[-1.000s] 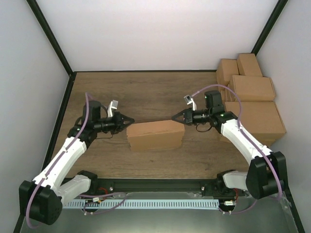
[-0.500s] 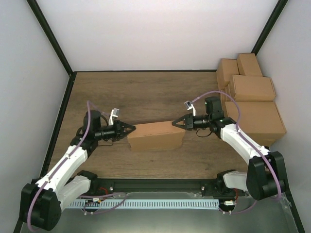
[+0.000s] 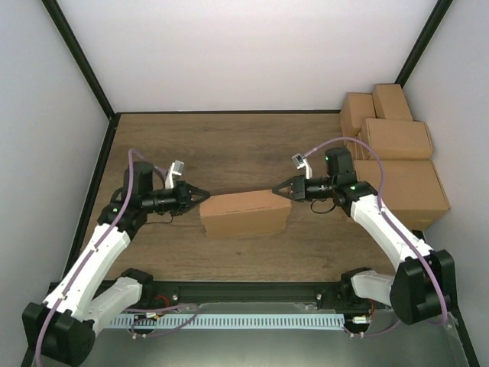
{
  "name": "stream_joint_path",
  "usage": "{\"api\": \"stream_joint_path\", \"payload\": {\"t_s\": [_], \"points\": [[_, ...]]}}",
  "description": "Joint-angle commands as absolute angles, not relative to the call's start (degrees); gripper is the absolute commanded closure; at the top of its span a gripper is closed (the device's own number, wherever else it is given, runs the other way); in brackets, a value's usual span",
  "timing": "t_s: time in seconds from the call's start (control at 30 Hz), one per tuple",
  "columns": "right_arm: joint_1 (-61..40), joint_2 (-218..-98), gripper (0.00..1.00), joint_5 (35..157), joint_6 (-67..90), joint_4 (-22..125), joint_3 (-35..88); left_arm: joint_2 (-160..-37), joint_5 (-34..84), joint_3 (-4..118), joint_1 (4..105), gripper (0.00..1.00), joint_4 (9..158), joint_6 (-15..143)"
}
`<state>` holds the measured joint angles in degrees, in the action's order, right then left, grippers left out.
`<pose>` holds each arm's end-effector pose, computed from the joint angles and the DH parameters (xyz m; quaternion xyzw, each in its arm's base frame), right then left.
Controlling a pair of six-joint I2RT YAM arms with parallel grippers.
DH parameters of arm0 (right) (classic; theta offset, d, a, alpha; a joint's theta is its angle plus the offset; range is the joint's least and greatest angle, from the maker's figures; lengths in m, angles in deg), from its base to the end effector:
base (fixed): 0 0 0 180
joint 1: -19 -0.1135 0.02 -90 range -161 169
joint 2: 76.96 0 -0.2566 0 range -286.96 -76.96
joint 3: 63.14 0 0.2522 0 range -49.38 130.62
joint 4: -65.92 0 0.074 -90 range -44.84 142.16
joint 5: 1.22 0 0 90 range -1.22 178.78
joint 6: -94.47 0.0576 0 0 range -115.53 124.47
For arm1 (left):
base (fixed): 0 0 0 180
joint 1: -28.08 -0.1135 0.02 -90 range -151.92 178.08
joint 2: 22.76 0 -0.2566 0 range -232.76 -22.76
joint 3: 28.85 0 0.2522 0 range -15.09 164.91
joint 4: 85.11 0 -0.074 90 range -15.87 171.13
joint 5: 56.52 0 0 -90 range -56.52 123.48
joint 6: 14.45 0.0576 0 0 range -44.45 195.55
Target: Fold the paper box
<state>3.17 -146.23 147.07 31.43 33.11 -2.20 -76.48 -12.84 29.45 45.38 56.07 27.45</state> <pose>0.2341 0.1173 0.2483 -0.1234 0.8110 0.5446 0.1746 0.1916 -0.1033 0.2765 -0.0385 0.8324 -0.5248 0.1740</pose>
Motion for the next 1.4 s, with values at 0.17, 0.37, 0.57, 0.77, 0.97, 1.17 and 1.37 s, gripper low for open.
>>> {"api": "stream_joint_path", "payload": {"t_s": [0.17,0.37,0.57,0.77,0.97,1.17,1.37], "points": [[3.4,-145.7,0.99,146.1,30.3,32.6,-5.0,-73.8,-12.7,16.8,46.4,0.96,57.8,23.9],[3.4,-146.7,0.99,145.1,30.1,31.9,-5.6,-74.4,-12.1,17.0,46.5,0.96,56.0,24.2],[3.4,-143.1,0.83,139.7,28.4,25.0,1.8,-72.8,-7.8,31.5,46.5,0.85,46.3,26.6],[3.4,-140.4,0.38,130.2,26.4,17.9,8.3,-73.2,2.7,37.8,46.5,0.48,36.8,33.0],[3.4,-137.9,0.21,117.4,23.4,12.4,10.5,-72.5,4.3,34.3,46.5,0.21,39.4,35.3],[2.9,-138.2,0.19,116.3,22.0,11.6,8.1,-70.4,2.0,28.2,46.5,0.21,46.8,35.3],[0.9,-139.9,0.31,119.3,22.4,13.3,6.2,-72.0,-1.1,24.9,46.5,0.33,50.5,34.5]]}}
